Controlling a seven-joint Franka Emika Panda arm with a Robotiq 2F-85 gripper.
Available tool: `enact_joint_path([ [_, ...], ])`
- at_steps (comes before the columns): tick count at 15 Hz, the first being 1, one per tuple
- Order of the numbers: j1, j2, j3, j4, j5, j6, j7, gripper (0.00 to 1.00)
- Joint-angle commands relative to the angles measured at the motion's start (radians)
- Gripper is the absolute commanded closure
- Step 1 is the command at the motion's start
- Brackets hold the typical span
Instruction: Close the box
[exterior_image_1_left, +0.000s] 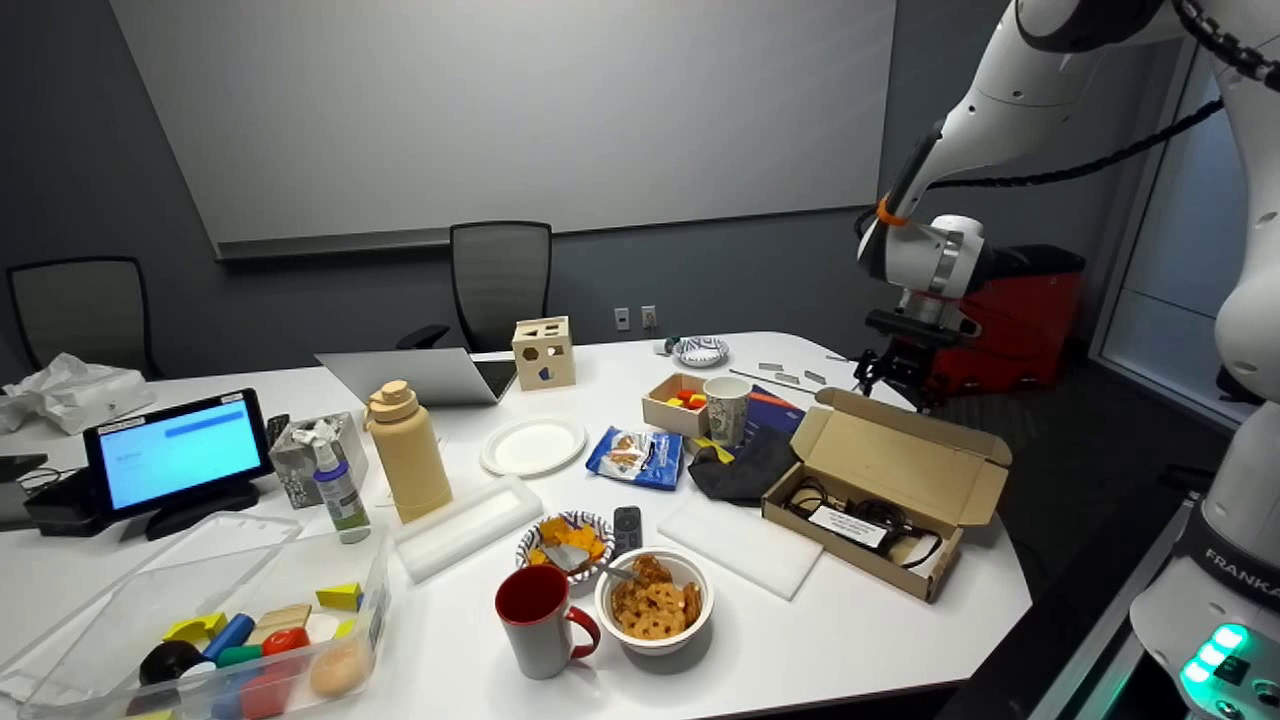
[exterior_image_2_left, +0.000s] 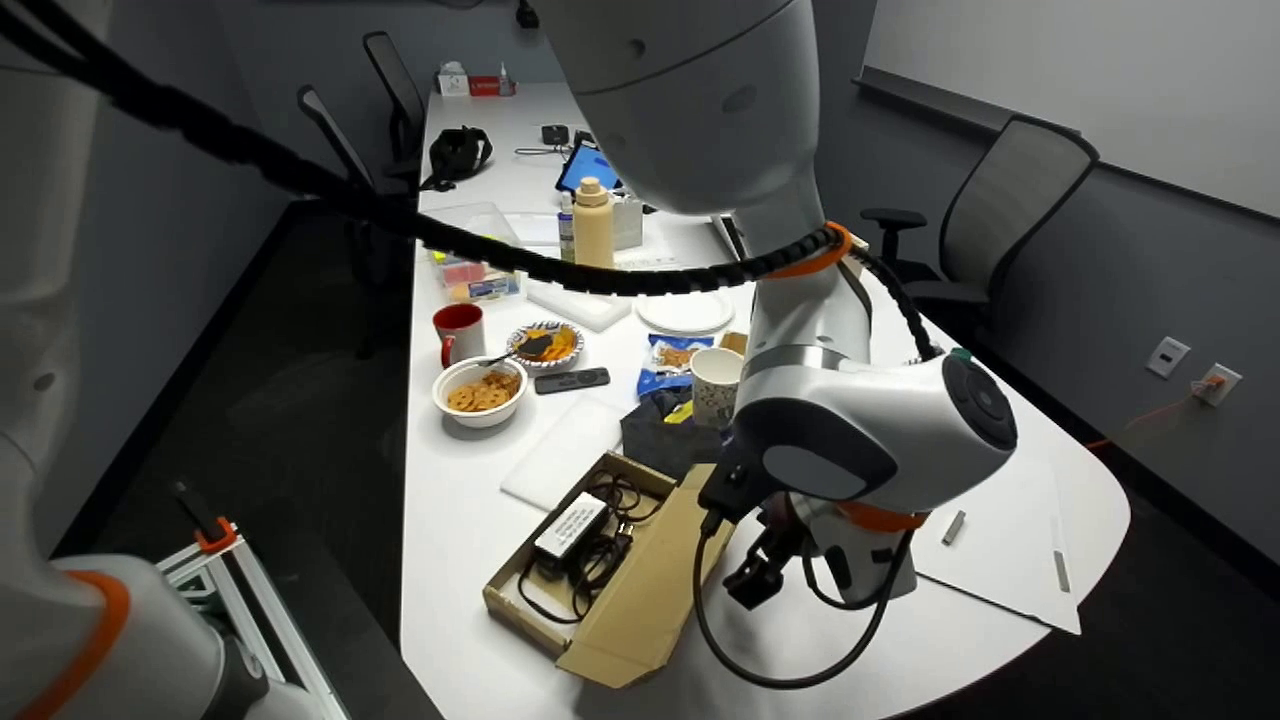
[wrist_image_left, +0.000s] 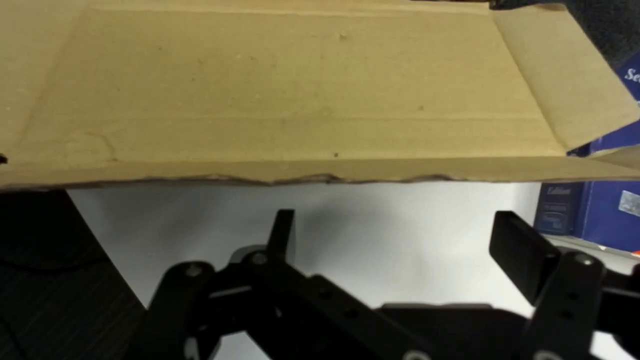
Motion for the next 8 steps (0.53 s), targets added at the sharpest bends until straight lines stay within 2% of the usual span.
enact_joint_path([
  [1, -0.020, 0.061, 0.002, 0.034, 0.042, -0.052, -0.059, 0.00],
  [8, -0.017, 0.097, 0.015, 0.029, 0.070, -0.102, -0.096, 0.00],
])
